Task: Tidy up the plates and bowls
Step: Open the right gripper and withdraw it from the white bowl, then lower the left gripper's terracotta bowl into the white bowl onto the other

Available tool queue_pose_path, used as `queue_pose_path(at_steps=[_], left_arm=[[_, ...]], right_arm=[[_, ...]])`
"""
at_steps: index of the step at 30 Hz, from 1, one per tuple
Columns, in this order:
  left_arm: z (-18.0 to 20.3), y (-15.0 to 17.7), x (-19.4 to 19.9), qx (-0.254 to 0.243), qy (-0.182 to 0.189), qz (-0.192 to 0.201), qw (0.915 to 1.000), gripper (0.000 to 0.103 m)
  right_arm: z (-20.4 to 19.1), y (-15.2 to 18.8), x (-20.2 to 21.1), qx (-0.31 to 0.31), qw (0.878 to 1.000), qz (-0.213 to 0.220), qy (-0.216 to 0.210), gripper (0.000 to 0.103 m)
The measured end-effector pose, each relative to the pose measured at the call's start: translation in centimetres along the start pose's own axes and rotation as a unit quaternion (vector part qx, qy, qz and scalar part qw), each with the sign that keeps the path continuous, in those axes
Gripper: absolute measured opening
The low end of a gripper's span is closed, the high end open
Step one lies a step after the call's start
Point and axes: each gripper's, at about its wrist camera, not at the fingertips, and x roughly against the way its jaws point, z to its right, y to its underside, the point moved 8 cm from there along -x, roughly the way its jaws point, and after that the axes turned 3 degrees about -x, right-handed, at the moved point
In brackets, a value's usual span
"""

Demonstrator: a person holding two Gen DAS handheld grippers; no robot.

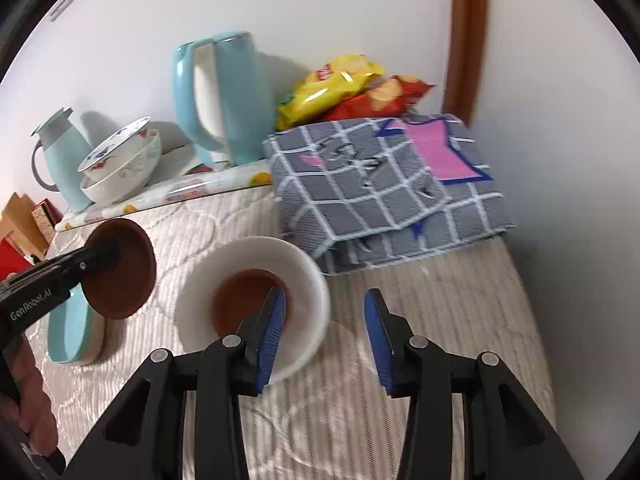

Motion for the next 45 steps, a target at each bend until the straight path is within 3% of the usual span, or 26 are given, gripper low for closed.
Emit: queue_pose_path(at_steps=[15, 45], left_arm=[[3.8, 1.0, -3.3, -0.007, 0.026, -0.024, 0.9993, 0.010], [5.7, 2.3, -8.3, -0.002, 0.045, -0.064, 0.9969, 0.010]], right_arm=[[5.2, 3.0, 0.1, -0.040, 0.999, -0.017, 0.021, 0.041], [6.4, 4.5, -2.2, -0.048, 0.998, -0.033, 0.015, 0.041]])
